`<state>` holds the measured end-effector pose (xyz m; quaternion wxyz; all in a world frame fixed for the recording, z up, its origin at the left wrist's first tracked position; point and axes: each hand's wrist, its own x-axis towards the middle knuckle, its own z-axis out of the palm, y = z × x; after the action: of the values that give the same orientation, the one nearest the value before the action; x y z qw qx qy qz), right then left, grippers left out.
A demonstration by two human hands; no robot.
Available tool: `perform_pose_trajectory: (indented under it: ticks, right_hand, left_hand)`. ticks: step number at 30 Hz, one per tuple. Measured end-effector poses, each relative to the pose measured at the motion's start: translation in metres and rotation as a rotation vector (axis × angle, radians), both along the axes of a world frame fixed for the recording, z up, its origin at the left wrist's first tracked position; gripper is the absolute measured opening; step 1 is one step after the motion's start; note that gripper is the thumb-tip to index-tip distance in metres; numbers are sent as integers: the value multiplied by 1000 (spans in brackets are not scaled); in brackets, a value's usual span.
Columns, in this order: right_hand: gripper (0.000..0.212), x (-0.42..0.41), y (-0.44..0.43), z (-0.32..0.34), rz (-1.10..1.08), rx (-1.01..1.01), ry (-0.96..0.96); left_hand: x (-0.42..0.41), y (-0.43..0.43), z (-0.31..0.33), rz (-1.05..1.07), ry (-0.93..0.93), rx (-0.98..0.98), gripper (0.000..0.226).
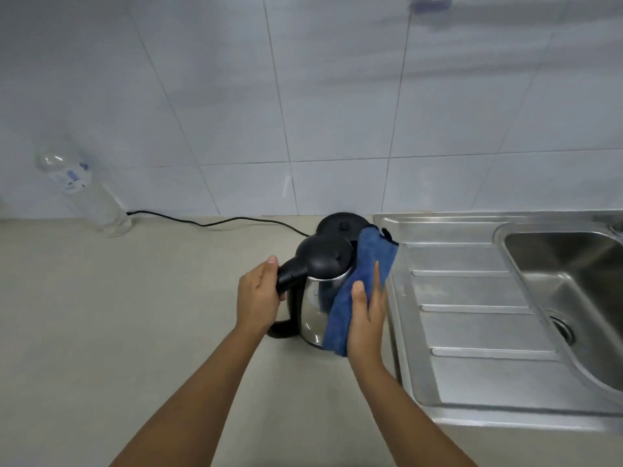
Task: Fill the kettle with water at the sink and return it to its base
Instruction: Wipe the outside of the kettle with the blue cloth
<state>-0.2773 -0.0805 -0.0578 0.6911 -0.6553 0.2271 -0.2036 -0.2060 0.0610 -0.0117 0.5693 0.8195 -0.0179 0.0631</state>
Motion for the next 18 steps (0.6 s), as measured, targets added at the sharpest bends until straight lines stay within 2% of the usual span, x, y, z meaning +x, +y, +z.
perform_pose_trajectory:
  ticks: [2, 3, 5, 7, 10, 12, 14, 18]
  right_hand:
    - [107, -15, 2, -30, -8, 217, 185]
    - [108, -22, 3, -37, 19, 255, 259]
    - [102, -25, 3, -43, 43, 251, 287]
    - [97, -15, 1, -27, 11, 214, 193]
    - [74, 10, -7, 7, 10, 119, 1]
    - [64, 28, -20, 20, 44, 108, -21]
    - [59, 43, -36, 18, 51, 109, 34]
    - [69, 29, -32, -15, 1, 291, 228]
  left_hand:
    - [1, 0, -2, 11, 4, 5, 50]
    - [1, 0, -2, 14, 7, 9, 49]
    - [2, -1, -3, 13, 11, 12, 48]
    - [3, 0, -2, 8, 17, 4, 49]
    - [6, 3, -1, -25, 18, 6, 52]
    - [7, 5, -2, -45, 17, 3, 54]
    - [8, 5, -2, -51, 9, 12, 55]
    - [4, 2, -1, -35, -33, 43, 57]
